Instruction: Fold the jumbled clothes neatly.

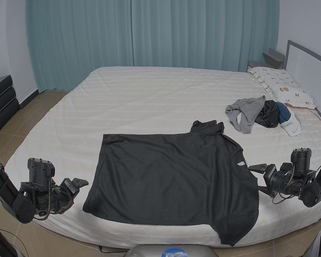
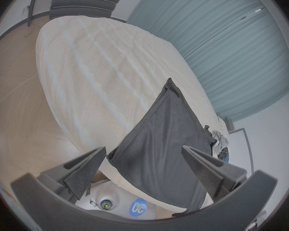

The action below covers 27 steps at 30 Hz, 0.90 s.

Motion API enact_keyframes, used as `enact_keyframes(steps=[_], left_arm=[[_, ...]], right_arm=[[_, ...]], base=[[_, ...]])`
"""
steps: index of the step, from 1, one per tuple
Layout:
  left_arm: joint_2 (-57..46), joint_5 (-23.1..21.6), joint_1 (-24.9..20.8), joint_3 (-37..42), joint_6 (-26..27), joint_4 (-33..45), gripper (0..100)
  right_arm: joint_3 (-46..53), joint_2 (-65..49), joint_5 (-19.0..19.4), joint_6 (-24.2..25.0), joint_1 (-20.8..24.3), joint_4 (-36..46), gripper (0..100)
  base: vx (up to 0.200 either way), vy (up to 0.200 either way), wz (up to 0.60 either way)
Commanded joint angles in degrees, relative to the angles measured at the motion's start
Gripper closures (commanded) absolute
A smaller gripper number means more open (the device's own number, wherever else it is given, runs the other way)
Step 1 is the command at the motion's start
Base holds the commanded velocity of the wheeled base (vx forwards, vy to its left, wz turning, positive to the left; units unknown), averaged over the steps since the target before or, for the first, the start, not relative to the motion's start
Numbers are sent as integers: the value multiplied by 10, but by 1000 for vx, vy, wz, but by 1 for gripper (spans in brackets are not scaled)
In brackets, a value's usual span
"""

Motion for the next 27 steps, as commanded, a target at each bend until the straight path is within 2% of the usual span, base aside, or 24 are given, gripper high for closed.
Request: enact_keyframes(steps=[1,9,15,19,20,23,27], left_arm=[[12,-1,-11,4,-20,-18,0],[25,2,-29,8,-28,-21,0],[56,19,-28,28,-19,-39,0],[87,52,-28,40,9,-57,0],[104,73,-28,45,23,-70,0],[135,96,-28,50,31,-104,0],[171,97,-27,55,31,-143,0]], right_arm=[[4,6,0,-1,2,0,0],[8,6,0,-2,2,0,0],[15,8,-3,-4,10,0,0],[19,8,-5,-4,18,0,0],[22,8,-5,-5,19,0,0],[22,9,-5,-5,22,0,0],[26,15,-5,-14,22,0,0]], base=[[0,-200,0],[0,-200,0],[0,0,0],[0,0,0],[0,0,0],[0,0,0],[0,0,0]])
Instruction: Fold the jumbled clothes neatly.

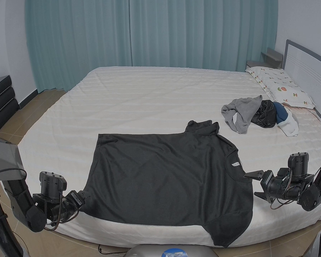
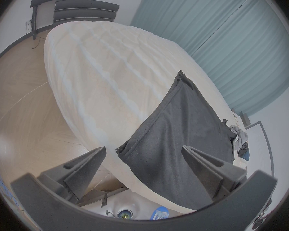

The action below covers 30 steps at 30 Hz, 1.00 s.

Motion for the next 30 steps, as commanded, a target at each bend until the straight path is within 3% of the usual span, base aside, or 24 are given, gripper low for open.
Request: enact_keyframes(steps=[1,6,7,14,15,19,30], left_arm=[[59,4,1,7,2,-23,0],[107,5,1,9,2,-103,0],[110,5,1,9,2,-113,100],[107,5,0,38,6,-127,100],[106,5,0,48,16,-134,100],[106,5,0,66,25,-149,100],[95,5,0,96,57,-150,100]], right_arm=[[4,9,0,-6,3,0,0],[9,28,-4,-19,3,-24,0],[10,33,-4,-20,3,-35,0],[35,62,-7,-49,1,-97,0],[40,76,-25,-63,2,-112,0],[39,96,-54,-83,3,-116,0],[30,133,-55,-95,3,-116,0]], base=[[0,0,0],[0,0,0],[0,0,0],[0,0,0],[0,0,0],[0,0,0],[0,0,0]])
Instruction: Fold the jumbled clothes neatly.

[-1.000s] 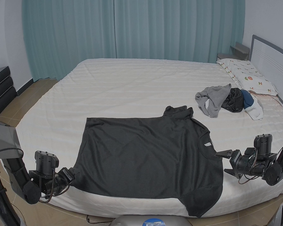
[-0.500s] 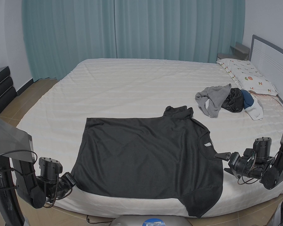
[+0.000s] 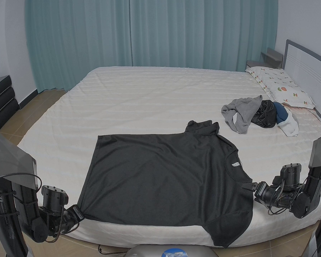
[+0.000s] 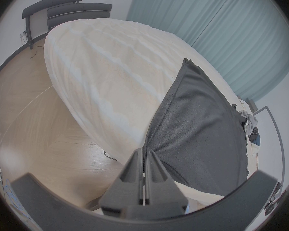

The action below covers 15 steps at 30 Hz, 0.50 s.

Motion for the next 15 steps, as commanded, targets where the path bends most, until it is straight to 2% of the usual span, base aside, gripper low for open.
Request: enact_keyframes(steps=[1,10,11,15], left_arm=[[-12,1,-1,9,4,1,100],[-15,1,-1,16,13,6,100],[-15,1,-1,16,13,6,100],[-15,1,-1,16,13,3,100]], right_arm=[[-8,28,0,0,1,-1,0],[-15,64,-2,-1,10,-24,0],[-16,65,-2,-2,11,-25,100],[-22,58,-8,-3,11,-26,100]], base=[[0,0,0],[0,0,0],[0,0,0],[0,0,0]])
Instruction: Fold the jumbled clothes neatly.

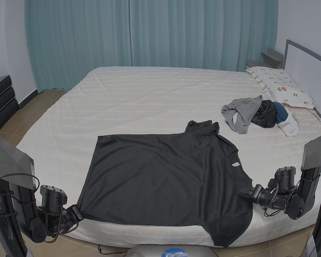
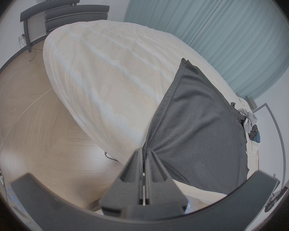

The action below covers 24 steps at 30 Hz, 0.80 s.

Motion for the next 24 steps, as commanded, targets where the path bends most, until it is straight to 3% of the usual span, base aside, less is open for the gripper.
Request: enact_keyframes(steps=[1,18,24], left_arm=[[-1,0,1,10,0,-4,100],[0,0,7,-7,-21,-31,100],[3,-1,10,-7,-22,-45,100]], right_arm=[[-8,2,-6,0,-2,-1,100],[-98,-26,-9,4,-21,10,100],[-166,-21,-9,4,-23,59,100]], base=[[0,0,0],[0,0,0],[0,0,0]])
